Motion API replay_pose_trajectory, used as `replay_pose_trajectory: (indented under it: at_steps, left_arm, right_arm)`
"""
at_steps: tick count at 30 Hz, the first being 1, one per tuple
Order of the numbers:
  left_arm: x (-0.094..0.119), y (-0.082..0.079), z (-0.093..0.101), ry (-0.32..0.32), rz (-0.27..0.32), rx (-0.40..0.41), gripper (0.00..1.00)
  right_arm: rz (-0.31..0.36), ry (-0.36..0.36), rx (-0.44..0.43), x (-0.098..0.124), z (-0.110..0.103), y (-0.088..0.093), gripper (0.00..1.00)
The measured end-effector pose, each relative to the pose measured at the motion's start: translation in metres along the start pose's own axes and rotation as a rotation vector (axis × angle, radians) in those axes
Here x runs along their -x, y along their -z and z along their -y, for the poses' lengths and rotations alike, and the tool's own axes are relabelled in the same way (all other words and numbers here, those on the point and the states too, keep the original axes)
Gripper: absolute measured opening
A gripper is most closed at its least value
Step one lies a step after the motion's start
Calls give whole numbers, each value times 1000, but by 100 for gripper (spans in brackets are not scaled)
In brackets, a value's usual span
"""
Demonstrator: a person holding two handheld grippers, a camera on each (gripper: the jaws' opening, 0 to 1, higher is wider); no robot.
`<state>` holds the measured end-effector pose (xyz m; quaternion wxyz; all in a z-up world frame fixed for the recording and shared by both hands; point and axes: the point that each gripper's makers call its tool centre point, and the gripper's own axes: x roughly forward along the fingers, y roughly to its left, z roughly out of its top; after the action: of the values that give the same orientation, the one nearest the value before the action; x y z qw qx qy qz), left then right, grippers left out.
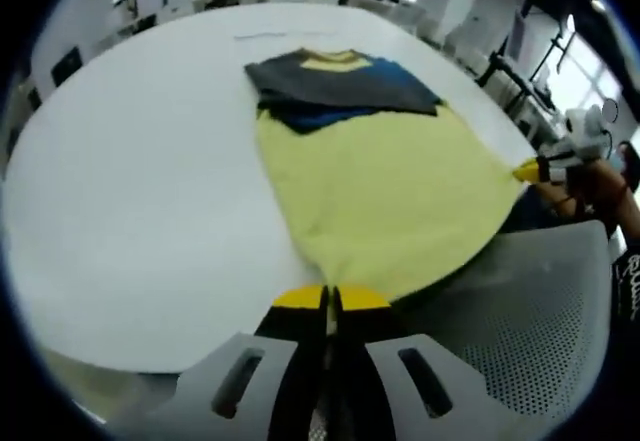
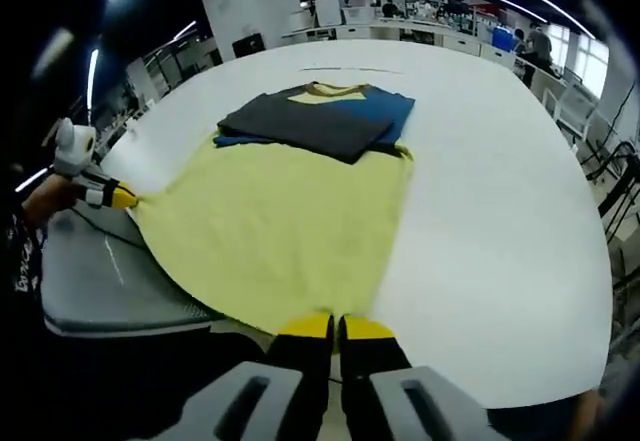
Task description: Fold the garment on the visible template until the final outline fits inside the template.
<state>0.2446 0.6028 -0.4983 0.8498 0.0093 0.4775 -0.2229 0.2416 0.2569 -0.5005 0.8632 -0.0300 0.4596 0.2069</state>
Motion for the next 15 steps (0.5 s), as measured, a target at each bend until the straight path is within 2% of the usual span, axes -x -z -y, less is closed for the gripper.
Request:
replay_pose_trajectory:
  at_steps: [6,8,15]
  left_arm:
    - [7,-26,-5,2,67,14,0]
    - [7,-38,-8,1,112,10,0]
    - [13,-68,-19,-11,180,8,0]
  right_arm:
    - [69,19,28,6,5,-30,0]
    - [91,15,24,7,7,-39,0]
    - [124,10,34,11,12,-58,0]
